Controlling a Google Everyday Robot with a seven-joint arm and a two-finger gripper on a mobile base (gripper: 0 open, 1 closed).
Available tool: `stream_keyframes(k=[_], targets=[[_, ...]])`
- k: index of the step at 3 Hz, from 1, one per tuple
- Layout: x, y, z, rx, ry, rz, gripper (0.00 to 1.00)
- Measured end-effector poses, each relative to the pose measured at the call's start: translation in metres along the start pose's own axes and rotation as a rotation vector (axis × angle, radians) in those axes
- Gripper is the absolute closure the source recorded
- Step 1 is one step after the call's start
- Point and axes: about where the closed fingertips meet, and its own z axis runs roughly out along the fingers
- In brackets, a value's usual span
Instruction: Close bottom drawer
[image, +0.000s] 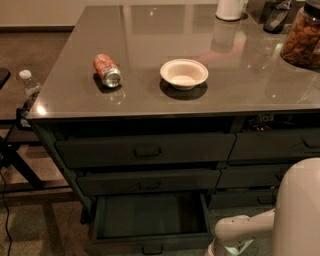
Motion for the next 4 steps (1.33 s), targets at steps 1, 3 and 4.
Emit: stream_keyframes(k=[1, 3, 4], targets=[[-0.012, -0.022, 0.021, 0.019, -0.026, 0.048, 1.00], [-0.042, -0.081, 0.051, 0.069, -0.082, 0.107, 1.00], [-0.054, -0.092, 0.060, 0.064, -0.108, 0.101, 1.00]])
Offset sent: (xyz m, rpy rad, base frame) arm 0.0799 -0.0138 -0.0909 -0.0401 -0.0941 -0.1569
